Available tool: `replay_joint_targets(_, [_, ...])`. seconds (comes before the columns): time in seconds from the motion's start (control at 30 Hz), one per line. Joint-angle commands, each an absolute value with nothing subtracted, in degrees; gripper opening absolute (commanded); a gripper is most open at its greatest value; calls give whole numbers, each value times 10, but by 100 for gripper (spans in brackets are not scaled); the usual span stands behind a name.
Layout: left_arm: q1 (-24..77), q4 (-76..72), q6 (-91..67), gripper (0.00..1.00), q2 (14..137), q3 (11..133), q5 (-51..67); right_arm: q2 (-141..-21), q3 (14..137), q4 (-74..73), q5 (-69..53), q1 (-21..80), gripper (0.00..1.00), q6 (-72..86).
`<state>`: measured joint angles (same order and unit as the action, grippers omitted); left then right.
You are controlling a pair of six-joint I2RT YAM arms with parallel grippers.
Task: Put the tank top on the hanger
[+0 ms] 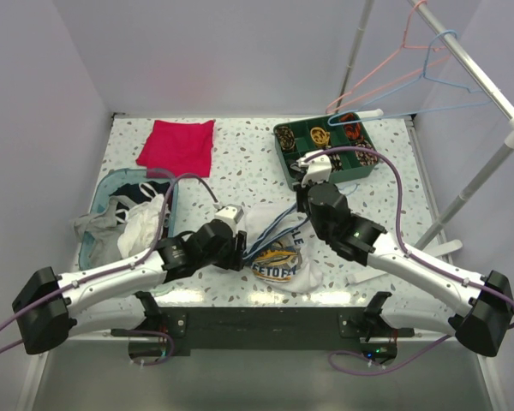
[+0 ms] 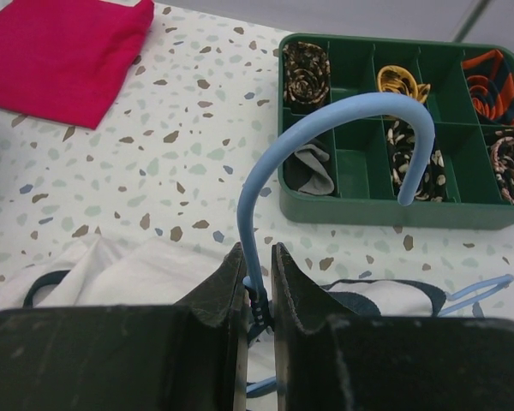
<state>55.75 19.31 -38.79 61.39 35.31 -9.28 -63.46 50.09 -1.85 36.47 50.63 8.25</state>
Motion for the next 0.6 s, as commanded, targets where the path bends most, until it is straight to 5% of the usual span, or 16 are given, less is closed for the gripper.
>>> replay_joint_targets(0.0, [557,145,-374,62,628,357,-75,-620,509,6,389,510,0,83])
replay_joint_targets(0.13, [559,148,-374,59,638,356,-82,-622,511,7,391,511,0,83])
replay_joint_targets(0.47, [560,155,-374,0,649,368,-105,-623,511,6,401,513,0,79])
replay_joint_targets(0.57, [559,176,-379,0,624,379,-130,-622,511,4,411,513,0,76])
